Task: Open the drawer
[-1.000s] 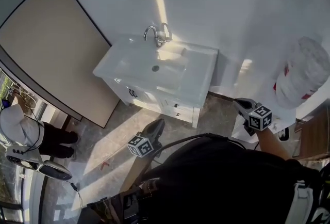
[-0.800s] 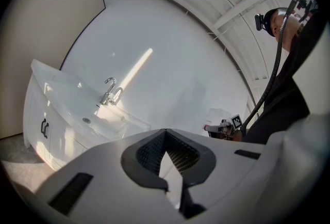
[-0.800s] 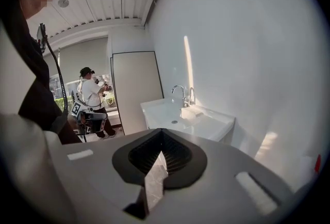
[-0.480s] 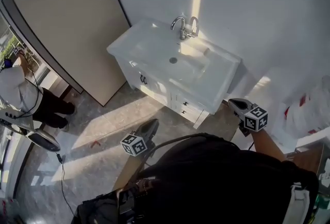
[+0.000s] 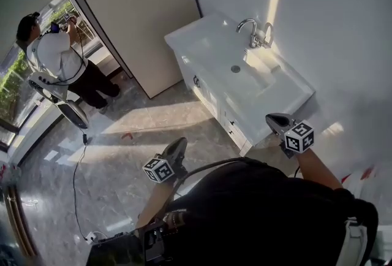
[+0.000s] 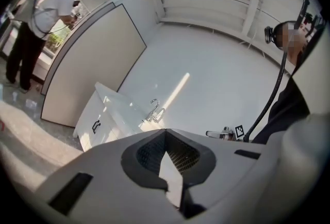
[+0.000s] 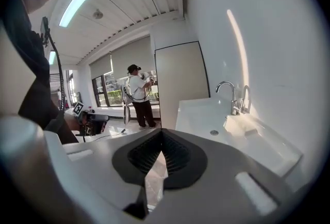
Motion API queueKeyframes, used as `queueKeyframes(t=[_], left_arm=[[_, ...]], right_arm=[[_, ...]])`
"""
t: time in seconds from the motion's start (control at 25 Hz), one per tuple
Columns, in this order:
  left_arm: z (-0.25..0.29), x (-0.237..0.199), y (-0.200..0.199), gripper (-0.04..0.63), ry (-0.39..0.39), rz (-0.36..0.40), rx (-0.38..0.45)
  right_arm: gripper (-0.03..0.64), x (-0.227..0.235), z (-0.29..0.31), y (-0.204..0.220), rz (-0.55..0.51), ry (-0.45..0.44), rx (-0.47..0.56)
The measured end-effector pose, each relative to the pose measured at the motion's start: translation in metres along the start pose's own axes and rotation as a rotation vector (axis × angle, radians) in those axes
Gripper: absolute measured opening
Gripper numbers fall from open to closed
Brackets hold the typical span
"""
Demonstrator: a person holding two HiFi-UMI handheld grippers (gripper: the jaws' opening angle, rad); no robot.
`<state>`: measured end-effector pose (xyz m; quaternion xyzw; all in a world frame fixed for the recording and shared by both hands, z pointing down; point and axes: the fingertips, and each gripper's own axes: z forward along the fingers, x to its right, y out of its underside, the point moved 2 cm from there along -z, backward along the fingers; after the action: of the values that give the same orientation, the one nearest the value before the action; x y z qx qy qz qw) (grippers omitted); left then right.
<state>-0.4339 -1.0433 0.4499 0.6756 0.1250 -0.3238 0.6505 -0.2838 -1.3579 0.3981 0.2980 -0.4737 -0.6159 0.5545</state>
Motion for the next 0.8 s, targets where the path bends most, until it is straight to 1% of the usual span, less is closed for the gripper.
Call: queueKeyframes(t=[0.08,0.12,0.24,0.32,0.4,0.48,0.6,0.8], left_arm=[[0.003,0.026,0.025,0.000,-0.040,-0.061,0.041],[0.008,0.038,0.037,0.000,-0.055,-0.072,0.046],[0.014,0.070,0.064,0.000,-0.101,-0.058,0.036],[0.004,0.086,0.073,0.000,-0.131,-0.045,0.029],[-0.008,0.090,0.076,0.000,-0.165,-0.025,0.024],[-0.019,0.087,0.074,0.000,-0.193,-0.013,0.039],[-0.033,0.080,0.072,0.000,-0.196,-0.008,0.054],[-0.055,0.050,0.067,0.000,-0.129,-0.014,0.005]], right_arm=[[0.002,0.014,-0.004,-0.001,-0.010,-0.070,0.004],[0.002,0.022,-0.005,-0.001,-0.020,-0.100,0.005],[0.002,0.037,-0.003,0.009,-0.029,-0.170,-0.006],[0.002,0.031,-0.002,0.024,-0.018,-0.221,-0.022],[0.002,0.020,0.001,0.034,-0.020,-0.270,-0.035],[0.002,0.009,0.008,0.039,-0.031,-0.306,-0.042],[0.002,-0.009,0.018,0.047,-0.035,-0.324,-0.049],[0.002,-0.053,0.039,0.050,-0.018,-0.282,-0.045]])
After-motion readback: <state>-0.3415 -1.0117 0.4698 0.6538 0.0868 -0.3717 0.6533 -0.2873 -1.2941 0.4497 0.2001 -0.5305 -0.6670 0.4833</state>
